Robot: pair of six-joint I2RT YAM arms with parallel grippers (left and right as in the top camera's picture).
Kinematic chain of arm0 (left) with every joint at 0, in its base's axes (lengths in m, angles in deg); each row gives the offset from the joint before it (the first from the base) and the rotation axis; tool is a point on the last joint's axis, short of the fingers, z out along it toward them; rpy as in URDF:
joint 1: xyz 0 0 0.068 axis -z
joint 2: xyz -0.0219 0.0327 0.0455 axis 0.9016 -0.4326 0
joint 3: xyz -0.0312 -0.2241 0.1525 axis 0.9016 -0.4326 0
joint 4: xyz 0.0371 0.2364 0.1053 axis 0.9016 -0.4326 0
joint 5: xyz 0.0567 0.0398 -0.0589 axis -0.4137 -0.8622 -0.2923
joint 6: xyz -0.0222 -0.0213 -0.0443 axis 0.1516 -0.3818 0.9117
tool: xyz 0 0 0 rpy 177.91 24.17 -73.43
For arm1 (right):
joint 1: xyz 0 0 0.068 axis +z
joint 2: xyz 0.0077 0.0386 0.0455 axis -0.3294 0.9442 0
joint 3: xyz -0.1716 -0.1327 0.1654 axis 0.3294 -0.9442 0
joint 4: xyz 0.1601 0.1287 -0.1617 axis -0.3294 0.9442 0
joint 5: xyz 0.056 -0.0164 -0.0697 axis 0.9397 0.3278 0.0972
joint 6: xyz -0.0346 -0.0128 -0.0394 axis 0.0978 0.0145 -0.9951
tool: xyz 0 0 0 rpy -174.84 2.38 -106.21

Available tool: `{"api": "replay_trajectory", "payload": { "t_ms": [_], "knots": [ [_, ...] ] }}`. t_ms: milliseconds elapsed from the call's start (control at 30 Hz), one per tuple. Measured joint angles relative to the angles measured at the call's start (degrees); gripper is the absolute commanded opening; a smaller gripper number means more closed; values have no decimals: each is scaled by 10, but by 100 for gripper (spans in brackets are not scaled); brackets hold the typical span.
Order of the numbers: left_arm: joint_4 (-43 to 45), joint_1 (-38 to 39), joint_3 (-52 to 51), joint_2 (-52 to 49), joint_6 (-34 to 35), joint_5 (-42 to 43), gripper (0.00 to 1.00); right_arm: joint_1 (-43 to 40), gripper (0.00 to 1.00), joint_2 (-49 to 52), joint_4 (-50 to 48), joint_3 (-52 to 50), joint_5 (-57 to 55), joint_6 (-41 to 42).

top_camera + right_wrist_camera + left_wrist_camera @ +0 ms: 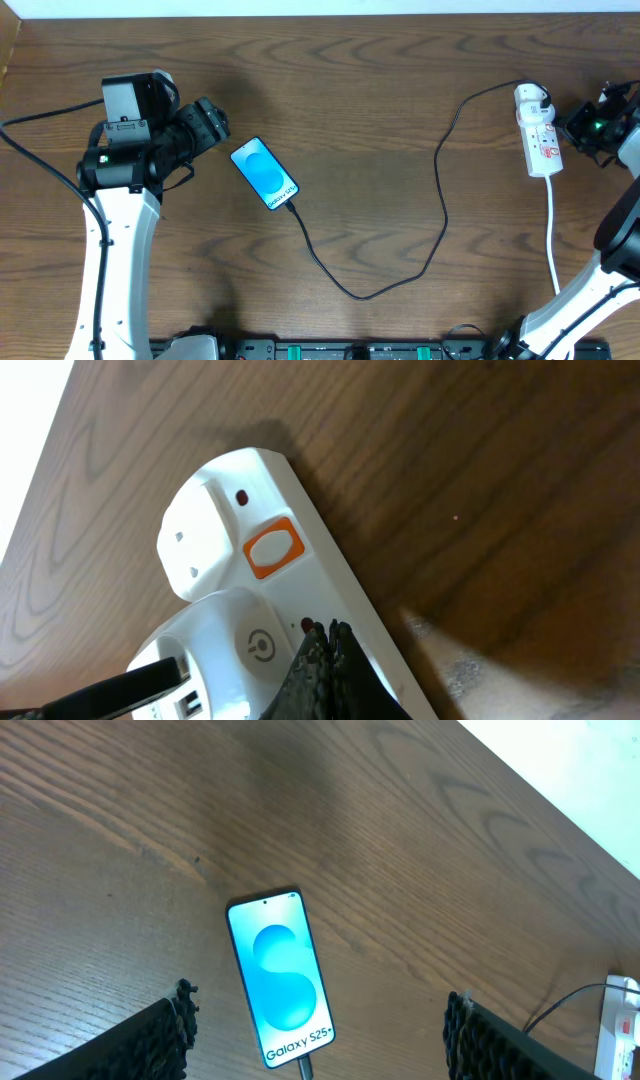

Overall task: Plug charger to phone and switch on socket
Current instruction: 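Move the right gripper over the power strip's orange switch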

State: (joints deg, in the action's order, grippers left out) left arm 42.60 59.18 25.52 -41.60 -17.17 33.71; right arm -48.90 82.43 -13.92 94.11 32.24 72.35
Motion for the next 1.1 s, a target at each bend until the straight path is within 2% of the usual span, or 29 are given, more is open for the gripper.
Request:
{"api": "replay_trajectory", "payload": {
  "t_ms": [667,1100],
  "knots": [
    [0,0,0,0,0,0,80,9,1,2,18,2,-13,8],
    [0,0,0,0,0,0,80,27,1,-2,37,9,-60,13]
  ]
}}
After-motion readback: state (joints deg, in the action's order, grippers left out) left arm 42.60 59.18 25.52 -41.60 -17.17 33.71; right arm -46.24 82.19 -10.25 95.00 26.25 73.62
